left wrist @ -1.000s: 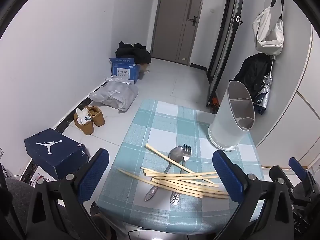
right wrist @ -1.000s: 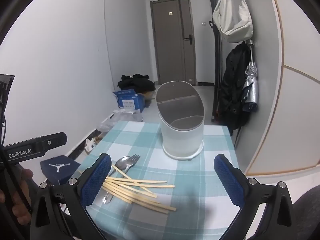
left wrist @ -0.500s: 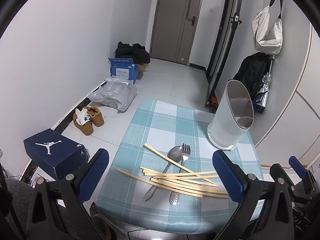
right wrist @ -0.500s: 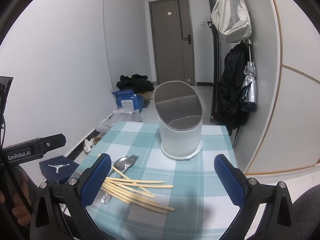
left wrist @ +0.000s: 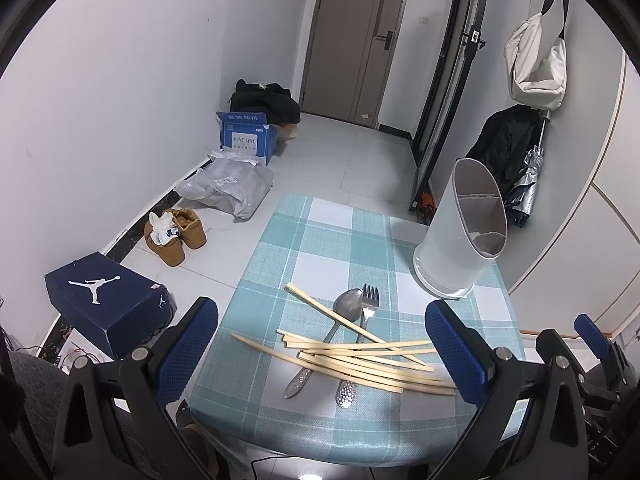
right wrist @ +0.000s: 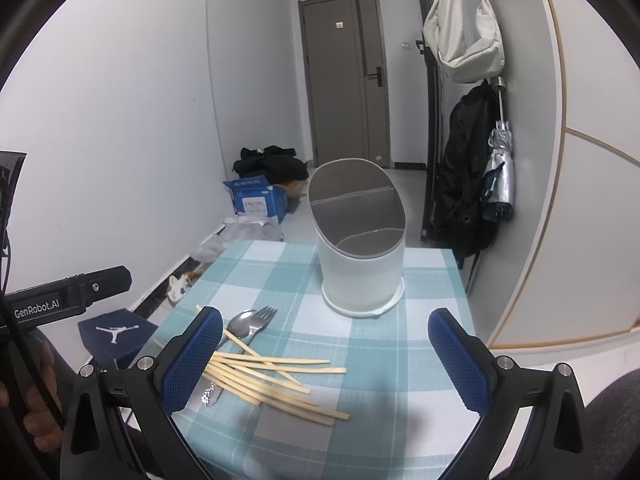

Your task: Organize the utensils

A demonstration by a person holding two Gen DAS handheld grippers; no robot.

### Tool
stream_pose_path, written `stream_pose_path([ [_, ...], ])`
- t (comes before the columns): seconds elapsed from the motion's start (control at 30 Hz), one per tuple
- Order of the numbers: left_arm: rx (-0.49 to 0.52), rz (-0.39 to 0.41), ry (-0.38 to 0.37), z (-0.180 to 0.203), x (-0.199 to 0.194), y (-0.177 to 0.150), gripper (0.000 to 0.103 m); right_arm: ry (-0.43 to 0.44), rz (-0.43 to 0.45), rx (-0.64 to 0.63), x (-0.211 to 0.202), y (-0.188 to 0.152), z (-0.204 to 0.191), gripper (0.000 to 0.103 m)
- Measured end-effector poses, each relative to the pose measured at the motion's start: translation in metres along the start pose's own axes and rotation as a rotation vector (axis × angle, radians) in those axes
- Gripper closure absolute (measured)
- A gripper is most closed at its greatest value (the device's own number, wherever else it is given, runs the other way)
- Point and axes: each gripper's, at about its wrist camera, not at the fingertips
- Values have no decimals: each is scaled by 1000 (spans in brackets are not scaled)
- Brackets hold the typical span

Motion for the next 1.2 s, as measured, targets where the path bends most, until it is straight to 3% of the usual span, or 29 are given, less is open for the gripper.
stream_pose_path([
  [1.2, -14, -8, -4, -3, -1, 3, 1, 1, 5, 1, -1, 0, 1, 0],
])
Point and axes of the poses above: each gripper's, at about its wrist camera, not at the fingertips, and x roughly the way its jaws point, z to its right, y to its top, and after that the axes turned 13 degrees about -x, right-handed
